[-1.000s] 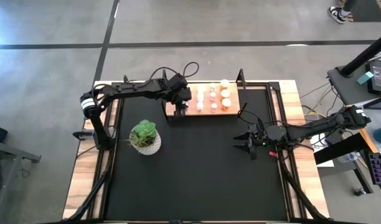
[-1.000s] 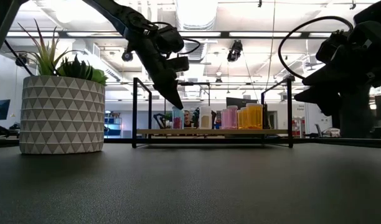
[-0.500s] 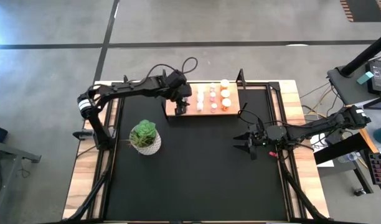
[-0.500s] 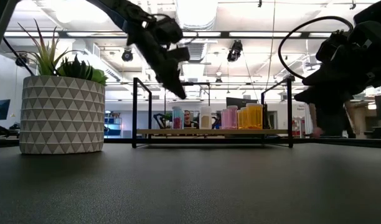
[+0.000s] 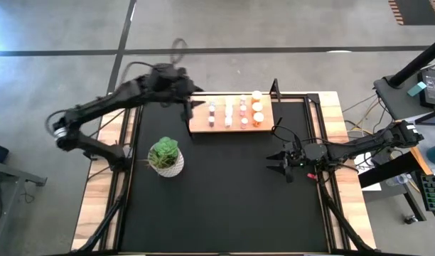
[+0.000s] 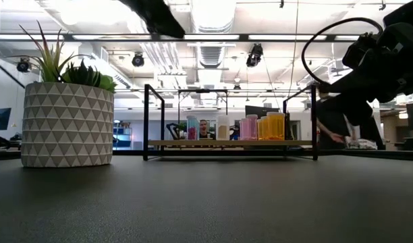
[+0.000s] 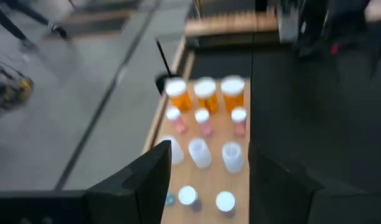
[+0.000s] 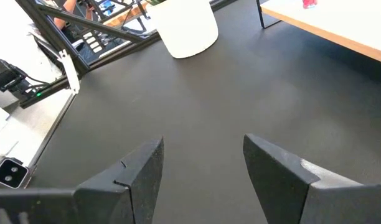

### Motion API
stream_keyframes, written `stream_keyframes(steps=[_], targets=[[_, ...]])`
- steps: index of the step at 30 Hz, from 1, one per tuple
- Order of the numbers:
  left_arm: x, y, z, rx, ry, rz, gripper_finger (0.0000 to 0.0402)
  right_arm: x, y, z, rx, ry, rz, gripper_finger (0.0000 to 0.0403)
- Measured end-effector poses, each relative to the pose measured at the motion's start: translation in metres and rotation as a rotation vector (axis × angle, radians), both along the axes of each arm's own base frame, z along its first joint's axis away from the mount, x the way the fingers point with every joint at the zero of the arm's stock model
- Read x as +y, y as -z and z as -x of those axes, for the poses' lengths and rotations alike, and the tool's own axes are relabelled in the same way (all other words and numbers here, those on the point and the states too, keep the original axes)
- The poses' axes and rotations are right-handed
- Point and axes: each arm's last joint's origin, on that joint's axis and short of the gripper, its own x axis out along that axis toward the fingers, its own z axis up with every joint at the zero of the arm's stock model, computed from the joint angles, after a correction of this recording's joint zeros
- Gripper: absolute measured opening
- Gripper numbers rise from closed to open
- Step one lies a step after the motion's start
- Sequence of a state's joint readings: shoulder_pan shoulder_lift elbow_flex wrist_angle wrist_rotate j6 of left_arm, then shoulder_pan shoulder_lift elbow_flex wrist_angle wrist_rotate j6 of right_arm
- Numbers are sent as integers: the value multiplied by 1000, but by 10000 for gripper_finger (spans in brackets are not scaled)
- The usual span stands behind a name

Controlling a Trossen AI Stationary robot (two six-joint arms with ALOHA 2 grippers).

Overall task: Pick and place medicine bottles onto shelf by color
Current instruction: Return to Home Position

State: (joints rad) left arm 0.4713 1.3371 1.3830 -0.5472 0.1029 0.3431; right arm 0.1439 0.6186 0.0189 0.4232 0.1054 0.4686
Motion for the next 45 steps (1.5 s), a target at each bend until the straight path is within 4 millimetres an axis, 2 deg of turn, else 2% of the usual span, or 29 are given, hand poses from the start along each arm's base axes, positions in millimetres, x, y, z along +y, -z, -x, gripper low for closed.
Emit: stream_keyframes(steps=[7,10,13,21,34,39,45], targets=[[-31,-44,60,-179,-53,38,196,0,0,0,0,0,0,212],[-41,-53,81,-217,-61,44,196,0,0,0,0,0,0,212],[-48,-49,95,-229,-61,40,196,0,0,0,0,0,0,212],[-62,4,121,-215,-92,123,196,0,0,0,0,0,0,212],[-72,90,141,-568,-132,280,196,0,-2,1,-19,0,-3,212],[-75,114,146,-663,-122,328,196,-1,-11,4,-90,0,-13,212],[-77,141,149,-712,-108,383,196,-2,-33,15,-285,0,-41,212]])
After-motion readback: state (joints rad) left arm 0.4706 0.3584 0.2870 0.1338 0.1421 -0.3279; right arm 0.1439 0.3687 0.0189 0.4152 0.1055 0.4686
